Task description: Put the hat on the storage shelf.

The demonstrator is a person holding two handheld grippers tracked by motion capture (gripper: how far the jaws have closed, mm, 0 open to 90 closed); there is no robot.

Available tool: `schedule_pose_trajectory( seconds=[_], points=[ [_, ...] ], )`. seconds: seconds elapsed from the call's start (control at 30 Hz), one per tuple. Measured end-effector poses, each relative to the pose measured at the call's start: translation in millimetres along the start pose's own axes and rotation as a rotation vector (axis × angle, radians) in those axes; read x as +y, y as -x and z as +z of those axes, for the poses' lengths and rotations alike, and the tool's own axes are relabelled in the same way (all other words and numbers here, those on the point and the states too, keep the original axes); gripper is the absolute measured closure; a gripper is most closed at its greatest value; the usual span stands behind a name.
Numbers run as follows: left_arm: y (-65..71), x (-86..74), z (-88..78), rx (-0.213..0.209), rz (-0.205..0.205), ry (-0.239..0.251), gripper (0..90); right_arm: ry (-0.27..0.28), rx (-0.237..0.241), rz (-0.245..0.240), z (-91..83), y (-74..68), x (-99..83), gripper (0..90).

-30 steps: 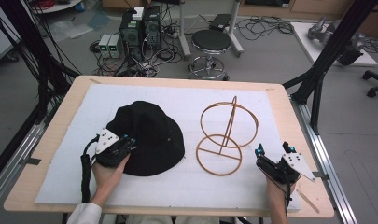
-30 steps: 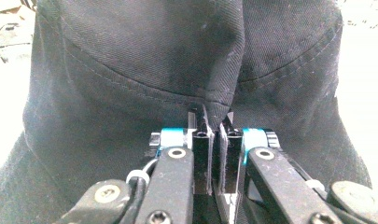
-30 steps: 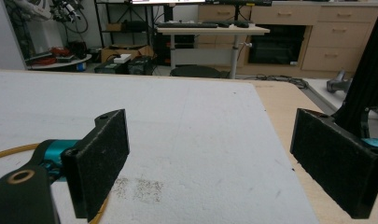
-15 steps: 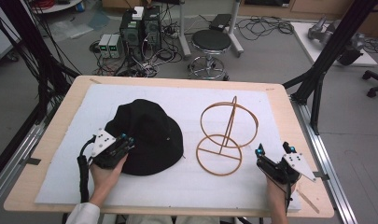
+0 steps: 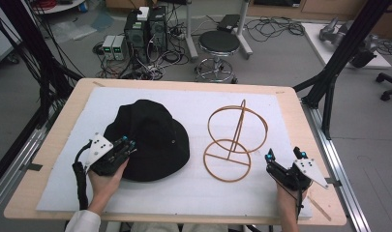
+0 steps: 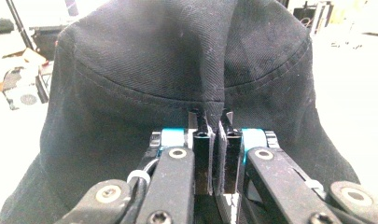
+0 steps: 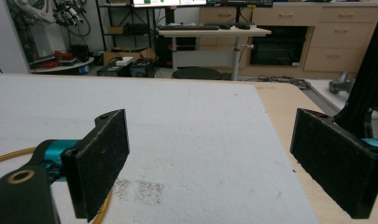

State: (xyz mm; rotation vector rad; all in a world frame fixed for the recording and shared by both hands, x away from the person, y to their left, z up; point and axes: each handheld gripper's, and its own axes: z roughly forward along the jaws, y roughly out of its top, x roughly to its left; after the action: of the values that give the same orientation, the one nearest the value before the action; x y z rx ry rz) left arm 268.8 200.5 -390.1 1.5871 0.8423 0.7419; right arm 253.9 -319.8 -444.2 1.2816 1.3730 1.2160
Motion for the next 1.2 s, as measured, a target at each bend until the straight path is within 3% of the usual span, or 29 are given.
schedule_pose_trajectory(
  seconds=[0.3, 0.6, 0.83, 1.2],
  points=[
    [12.1, 14.2, -9.5, -0.027, 0.073, 0.059, 87.0, 0.000, 0.004, -0.006, -0.3, -1.0, 0.5, 10.9],
    [23.3, 29.4, -22.5, -0.053, 0.081, 0.152, 87.0, 0.002, 0.005, -0.010, -1.8, -3.3, 0.7, 10.9],
    [23.1, 49.6, -32.2, -0.063, 0.060, 0.264, 87.0, 0.002, 0.007, -0.010, -0.6, -2.5, 0.6, 11.0],
    [28.1, 76.4, -34.5, -0.104, 0.055, 0.380, 87.0, 0.036, -0.011, 0.004, -3.2, 0.0, 2.5, 11.0]
  ],
)
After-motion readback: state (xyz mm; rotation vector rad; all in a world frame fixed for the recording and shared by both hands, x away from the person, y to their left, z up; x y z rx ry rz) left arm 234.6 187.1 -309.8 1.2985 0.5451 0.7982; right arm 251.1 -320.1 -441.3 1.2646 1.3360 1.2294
